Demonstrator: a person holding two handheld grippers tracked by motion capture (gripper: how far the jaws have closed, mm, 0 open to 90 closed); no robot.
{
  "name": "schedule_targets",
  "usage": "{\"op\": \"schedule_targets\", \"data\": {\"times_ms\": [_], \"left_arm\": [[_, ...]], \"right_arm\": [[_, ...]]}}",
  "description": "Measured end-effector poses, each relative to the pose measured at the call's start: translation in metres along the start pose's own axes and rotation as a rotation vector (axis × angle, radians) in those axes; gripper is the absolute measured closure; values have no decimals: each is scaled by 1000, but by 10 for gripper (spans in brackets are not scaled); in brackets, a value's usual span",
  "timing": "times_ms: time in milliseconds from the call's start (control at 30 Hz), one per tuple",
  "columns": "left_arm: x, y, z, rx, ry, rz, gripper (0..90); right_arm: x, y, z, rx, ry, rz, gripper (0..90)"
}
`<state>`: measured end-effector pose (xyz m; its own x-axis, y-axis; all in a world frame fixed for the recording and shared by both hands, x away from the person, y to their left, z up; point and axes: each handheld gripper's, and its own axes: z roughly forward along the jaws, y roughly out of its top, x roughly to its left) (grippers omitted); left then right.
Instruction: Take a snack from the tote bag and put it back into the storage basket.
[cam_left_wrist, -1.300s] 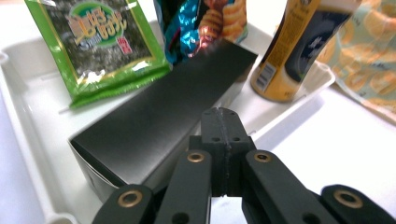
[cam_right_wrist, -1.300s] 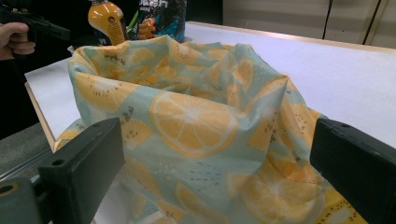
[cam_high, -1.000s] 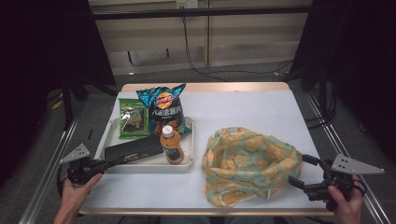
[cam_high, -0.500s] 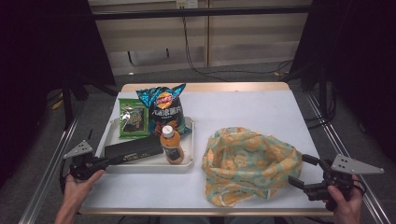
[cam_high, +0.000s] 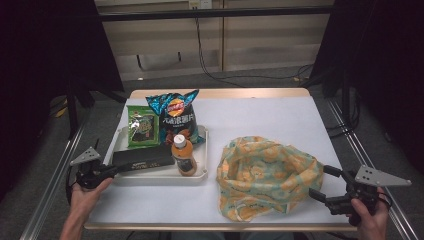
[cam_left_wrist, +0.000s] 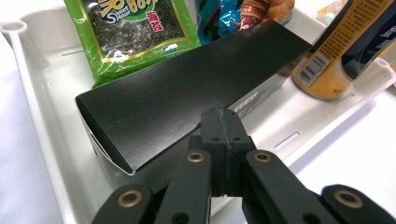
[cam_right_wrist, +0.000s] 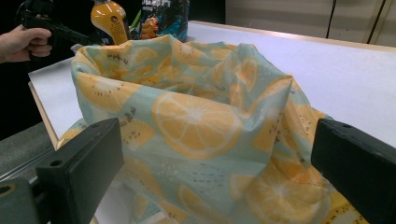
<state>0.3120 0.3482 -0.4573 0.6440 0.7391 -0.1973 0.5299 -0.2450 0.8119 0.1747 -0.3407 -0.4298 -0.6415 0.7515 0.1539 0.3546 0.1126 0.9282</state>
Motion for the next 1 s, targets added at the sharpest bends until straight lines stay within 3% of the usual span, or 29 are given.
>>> {"op": "schedule_targets", "data": {"times_ms": [500,667,800,1000], "left_arm": [[6,4,6,6,22,-17,897],[6,4,7,15,20,-12,839],[2,2,4,-2,18,-6,712],[-10,4,-8,-57,41,3,413]], "right_arm": [[-1,0,-1,-5,-7,0,19],[-1,0,-2,-8,-5,-3,19],[-1,0,-2,-7,-5,-5,19],[0,0,-2,-4,-5,0,19]]}}
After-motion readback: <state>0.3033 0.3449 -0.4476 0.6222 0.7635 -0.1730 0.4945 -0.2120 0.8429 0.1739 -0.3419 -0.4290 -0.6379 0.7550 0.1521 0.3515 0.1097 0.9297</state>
